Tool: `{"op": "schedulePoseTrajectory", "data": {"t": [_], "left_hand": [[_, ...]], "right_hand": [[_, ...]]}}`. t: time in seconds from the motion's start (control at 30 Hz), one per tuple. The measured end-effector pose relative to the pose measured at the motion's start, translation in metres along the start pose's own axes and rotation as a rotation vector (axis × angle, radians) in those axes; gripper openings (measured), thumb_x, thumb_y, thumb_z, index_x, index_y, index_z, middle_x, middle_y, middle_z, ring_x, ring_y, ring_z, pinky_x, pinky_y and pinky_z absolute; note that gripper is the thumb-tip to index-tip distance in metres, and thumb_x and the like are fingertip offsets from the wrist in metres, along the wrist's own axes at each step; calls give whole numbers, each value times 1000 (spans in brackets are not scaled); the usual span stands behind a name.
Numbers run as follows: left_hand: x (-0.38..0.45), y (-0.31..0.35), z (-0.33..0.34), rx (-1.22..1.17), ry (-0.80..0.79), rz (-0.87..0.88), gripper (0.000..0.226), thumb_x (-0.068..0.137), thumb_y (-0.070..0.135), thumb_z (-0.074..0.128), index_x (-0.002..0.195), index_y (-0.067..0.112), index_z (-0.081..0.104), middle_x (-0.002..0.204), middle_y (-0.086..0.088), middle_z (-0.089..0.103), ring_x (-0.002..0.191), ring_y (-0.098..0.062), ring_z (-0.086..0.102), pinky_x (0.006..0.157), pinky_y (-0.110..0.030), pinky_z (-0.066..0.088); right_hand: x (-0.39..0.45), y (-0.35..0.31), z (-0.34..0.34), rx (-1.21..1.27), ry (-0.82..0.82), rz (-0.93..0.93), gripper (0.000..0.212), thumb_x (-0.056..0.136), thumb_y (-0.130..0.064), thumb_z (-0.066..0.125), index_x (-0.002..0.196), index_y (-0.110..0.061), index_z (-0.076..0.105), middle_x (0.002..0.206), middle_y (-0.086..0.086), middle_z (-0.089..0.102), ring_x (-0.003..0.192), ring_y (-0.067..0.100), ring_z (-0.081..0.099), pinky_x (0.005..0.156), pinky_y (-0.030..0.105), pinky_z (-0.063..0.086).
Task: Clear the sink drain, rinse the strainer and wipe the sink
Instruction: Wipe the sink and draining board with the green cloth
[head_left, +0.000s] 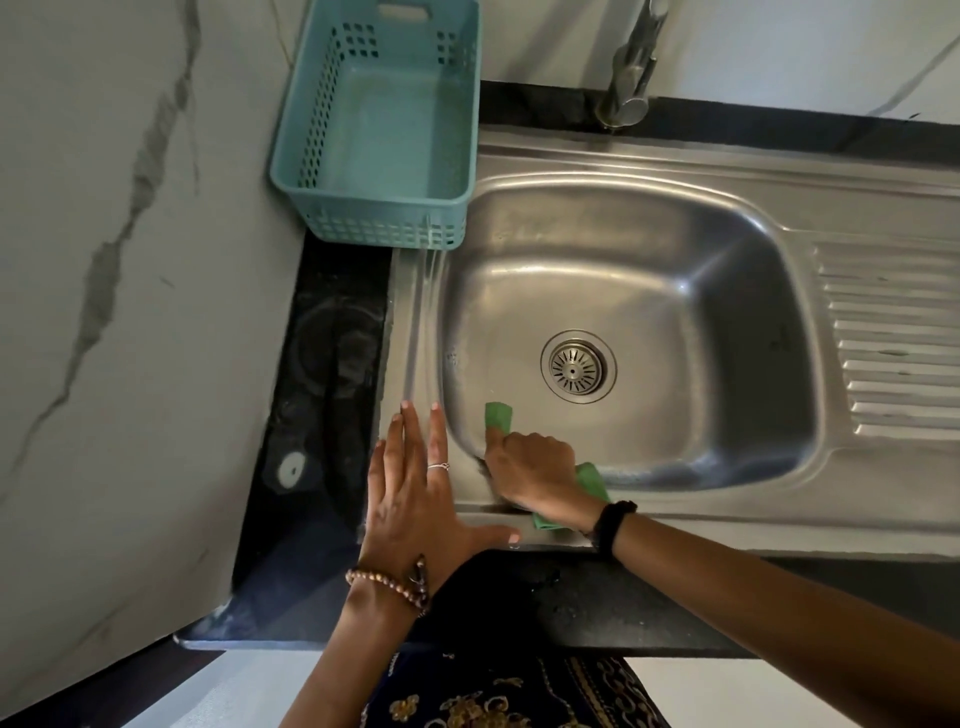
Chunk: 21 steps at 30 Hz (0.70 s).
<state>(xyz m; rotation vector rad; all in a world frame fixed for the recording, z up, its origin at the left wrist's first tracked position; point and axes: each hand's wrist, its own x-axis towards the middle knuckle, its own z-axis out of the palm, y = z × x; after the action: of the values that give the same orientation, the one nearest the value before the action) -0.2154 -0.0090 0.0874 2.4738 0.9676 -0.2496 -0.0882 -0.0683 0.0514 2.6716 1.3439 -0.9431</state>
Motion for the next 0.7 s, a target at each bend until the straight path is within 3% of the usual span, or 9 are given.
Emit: {"op": "schedulePoseTrajectory", "data": {"t": [0.1, 0.17, 0.27, 0.33, 0.4, 0.6, 0.7], "left_hand": [[1, 2, -2, 114, 45, 15, 136, 41, 94, 34, 132, 18, -32, 154, -15, -14, 144, -28, -5, 116, -40, 3], [2, 3, -4, 190, 29, 8, 134, 42, 96, 29, 134, 16, -28, 154, -16, -10, 144, -30, -1, 118, -43, 7], [3, 4, -5, 236, -28, -29, 140, 37, 96, 24, 137, 8, -22, 155, -15, -6, 144, -29, -2, 118, -46, 6], [4, 5, -7, 248, -54, -23, 143, 38, 95, 33, 142, 1, 8, 152, -20, 17, 141, -33, 19, 114, -51, 21], [5, 4, -9, 274, -65, 7, 139, 40, 95, 35, 138, -3, 29, 145, -23, 33, 134, -36, 33, 106, -55, 33], [9, 6, -13, 317, -95, -4, 118, 60, 86, 18, 133, -4, 39, 142, -21, 40, 132, -31, 39, 103, -60, 28], [14, 8, -16, 335, -102, -20, 116, 65, 85, 14, 138, -3, 31, 146, -20, 32, 136, -30, 30, 104, -63, 15]], "right_hand": [[12, -30, -5, 175, -20, 78, 45, 101, -37, 20, 75, -13, 47, 67, 3, 58, 68, 28, 55, 57, 30, 30], [23, -45, -7, 340, -60, 167, 51, 100, -42, 16, 68, -15, 44, 68, 5, 59, 70, 30, 59, 63, 32, 39], [43, -52, -7, 583, -156, 373, 57, 97, -48, 14, 95, -11, 58, 107, 16, 66, 97, 34, 61, 82, 35, 42], [54, -56, -7, 811, -233, 513, 62, 95, -50, 15, 120, -8, 53, 124, 20, 58, 111, 35, 55, 94, 37, 39], [64, -61, -9, 1017, -262, 620, 67, 94, -52, 15, 122, -4, 52, 130, 21, 54, 116, 34, 52, 102, 36, 37], [83, -69, -20, 1424, -220, 756, 68, 97, -53, 14, 142, -6, 35, 146, 15, 40, 134, 27, 40, 113, 34, 30], [91, -68, -27, 1544, -183, 815, 72, 97, -55, 11, 143, -5, 34, 148, 14, 37, 134, 27, 39, 114, 30, 28]]}}
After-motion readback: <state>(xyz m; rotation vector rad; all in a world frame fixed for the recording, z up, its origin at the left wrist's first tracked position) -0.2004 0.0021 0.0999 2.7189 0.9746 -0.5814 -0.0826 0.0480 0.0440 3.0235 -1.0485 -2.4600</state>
